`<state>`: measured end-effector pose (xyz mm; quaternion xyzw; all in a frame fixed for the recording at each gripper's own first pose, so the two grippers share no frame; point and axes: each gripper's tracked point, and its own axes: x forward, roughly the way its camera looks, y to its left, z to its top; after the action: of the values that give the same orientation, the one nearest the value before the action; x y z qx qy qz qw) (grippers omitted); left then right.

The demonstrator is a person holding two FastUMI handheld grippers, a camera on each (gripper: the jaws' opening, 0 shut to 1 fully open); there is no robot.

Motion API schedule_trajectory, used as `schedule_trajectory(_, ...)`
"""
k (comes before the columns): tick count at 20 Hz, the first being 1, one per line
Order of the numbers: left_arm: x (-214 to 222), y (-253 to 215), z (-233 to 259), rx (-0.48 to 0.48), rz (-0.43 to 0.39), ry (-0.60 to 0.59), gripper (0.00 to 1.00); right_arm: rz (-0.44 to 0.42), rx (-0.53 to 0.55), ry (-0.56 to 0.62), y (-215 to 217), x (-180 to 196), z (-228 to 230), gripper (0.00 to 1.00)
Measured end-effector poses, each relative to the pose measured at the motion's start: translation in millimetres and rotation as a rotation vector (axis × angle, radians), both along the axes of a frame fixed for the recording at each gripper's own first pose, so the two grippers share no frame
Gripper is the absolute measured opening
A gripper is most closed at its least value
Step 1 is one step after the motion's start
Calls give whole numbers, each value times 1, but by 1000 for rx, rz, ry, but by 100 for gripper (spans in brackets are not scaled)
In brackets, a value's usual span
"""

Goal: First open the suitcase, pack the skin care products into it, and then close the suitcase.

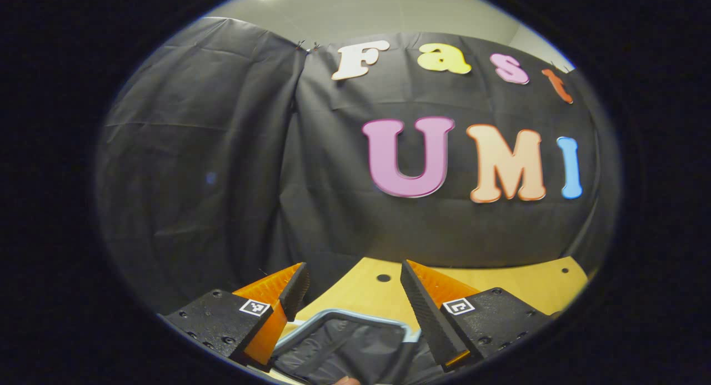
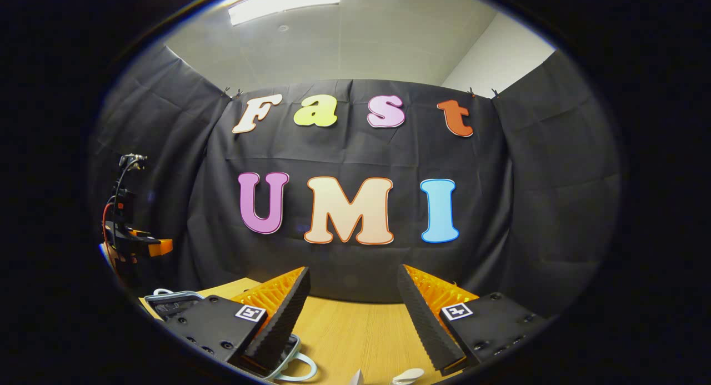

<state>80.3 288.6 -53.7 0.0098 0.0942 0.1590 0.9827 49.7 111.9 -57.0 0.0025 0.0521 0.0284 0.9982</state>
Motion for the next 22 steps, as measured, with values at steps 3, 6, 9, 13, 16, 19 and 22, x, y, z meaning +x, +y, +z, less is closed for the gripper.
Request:
schedule_trajectory(3,-4,-54,16,-18,-65,-33,97,4,10,-24,-20,0,9,98)
schedule_trajectory(6,-8,-106,24,-13,-131,-48,96,0,15,-43,-41,-1,12,98)
schedule_trajectory(9,-12,-160,20,-37,-208,-42,96,-7,22,-50,-61,-2,13,98)
schedule_trajectory(13,-18,-223,11,-50,-293,-23,96,-1,23,-47,-80,-8,11,98)
schedule_trajectory(16,-23,-260,-1,-47,-343,1,97,7,11,-50,-94,-15,10,98)
schedule_trajectory(19,-29,-294,-18,-66,-386,30,97,3,3,-44,-111,-23,9,98)
schedule_trajectory(22,-36,-324,-40,-87,-419,68,97,-6,-3,-38,-129,-30,6,98)
